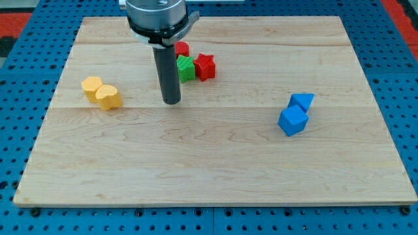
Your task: Push the blue blocks to the yellow blocks
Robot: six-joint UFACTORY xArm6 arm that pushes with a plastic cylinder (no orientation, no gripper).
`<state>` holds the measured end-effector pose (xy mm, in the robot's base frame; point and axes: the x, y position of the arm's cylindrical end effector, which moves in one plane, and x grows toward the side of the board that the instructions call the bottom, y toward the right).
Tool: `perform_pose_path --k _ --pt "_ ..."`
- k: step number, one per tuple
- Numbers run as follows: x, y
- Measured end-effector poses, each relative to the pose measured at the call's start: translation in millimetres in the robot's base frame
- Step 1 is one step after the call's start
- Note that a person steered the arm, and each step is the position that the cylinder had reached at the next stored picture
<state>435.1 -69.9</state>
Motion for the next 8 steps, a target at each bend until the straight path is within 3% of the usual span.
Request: perform_pose_path --k 5,8 --pt "11 7" --pt "-18 139"
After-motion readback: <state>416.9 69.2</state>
